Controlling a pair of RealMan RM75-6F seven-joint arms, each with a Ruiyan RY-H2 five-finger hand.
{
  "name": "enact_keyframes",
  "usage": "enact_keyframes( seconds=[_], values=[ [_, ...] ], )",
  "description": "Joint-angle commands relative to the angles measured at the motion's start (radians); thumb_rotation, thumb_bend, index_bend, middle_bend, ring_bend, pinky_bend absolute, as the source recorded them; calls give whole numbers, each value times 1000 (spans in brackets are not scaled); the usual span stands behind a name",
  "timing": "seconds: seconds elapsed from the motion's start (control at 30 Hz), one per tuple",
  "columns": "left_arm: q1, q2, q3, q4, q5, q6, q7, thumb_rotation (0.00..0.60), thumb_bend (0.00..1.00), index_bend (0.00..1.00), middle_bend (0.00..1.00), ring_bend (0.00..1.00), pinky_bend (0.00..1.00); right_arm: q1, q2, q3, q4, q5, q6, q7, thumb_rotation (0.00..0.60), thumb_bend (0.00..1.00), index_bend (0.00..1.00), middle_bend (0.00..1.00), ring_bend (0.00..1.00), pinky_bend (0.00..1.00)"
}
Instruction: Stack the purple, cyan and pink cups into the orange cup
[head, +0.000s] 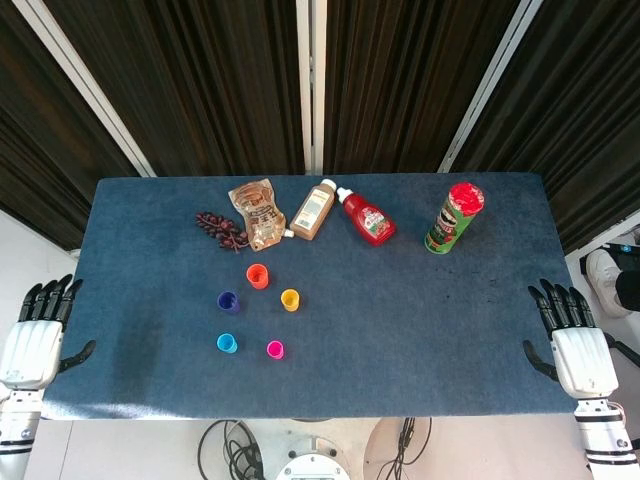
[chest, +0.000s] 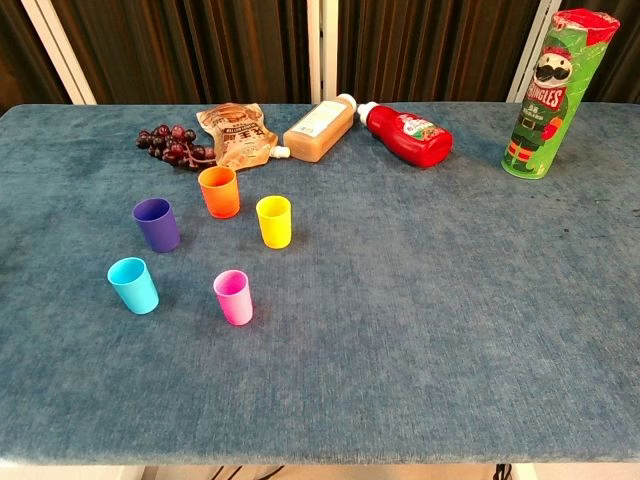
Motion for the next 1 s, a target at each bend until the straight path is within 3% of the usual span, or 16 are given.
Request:
enact_keyframes(
  seconds=[0.03, 0.6, 0.8, 1.0],
  values=[
    [0, -4, 1, 8, -4, -5, -7, 600, 204, 0, 0, 0, 0, 3, -3, 3, 2, 13, -12, -5, 600, 283, 0, 0, 0, 0],
    [-4, 18, 11, -30, 26, -4, -33, 600, 203, 0, 0, 0, 0, 0, 5, 3, 7, 18, -11, 15, 600, 327, 0, 0, 0, 0],
    [-66, 60, 14, -86, 53, -95, -48, 600, 204, 0, 0, 0, 0, -2, 12, -1, 10, 16, -11, 22, 600, 327, 0, 0, 0, 0],
    [-171, 71, -32, -139, 56, -202, -31, 600, 205, 2, 0, 0, 3, -5, 15, -4, 7, 8, -2, 23, 600, 364, 0, 0, 0, 0]
  ],
)
